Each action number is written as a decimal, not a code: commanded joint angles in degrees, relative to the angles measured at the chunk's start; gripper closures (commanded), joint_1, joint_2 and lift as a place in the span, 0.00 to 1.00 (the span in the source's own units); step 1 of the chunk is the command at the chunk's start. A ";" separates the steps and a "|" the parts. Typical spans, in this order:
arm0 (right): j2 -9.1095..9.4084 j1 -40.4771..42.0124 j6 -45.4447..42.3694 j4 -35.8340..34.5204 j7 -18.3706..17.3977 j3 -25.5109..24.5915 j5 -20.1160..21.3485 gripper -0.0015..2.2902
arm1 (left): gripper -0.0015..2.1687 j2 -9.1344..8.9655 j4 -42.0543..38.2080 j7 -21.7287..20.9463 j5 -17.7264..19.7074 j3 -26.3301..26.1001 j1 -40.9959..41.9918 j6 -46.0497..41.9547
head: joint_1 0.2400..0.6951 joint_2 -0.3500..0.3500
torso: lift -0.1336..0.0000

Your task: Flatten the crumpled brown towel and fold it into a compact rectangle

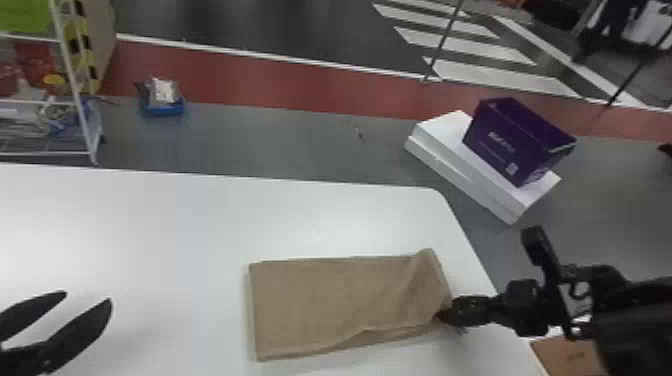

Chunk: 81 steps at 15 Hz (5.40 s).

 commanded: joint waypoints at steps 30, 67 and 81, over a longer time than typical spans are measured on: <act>-2.90 -0.13 -1.72 -2.82 0.45 -4.93 2.28 0.57 | 0.03 -0.15 0.00 -0.53 -0.26 -0.19 -0.18 0.18 | 1.00 0.00 | 0.07; -3.52 -11.29 -1.19 21.97 -2.20 -7.48 -3.70 0.10 | 0.03 -0.15 3.95 -3.60 -0.44 0.60 -2.20 0.35 | 1.00 0.00 | 0.07; -2.29 -16.57 1.44 26.36 -5.80 1.05 -4.66 0.46 | 0.03 -0.15 3.60 -4.13 -0.35 1.04 -1.76 0.35 | 1.00 0.00 | 0.07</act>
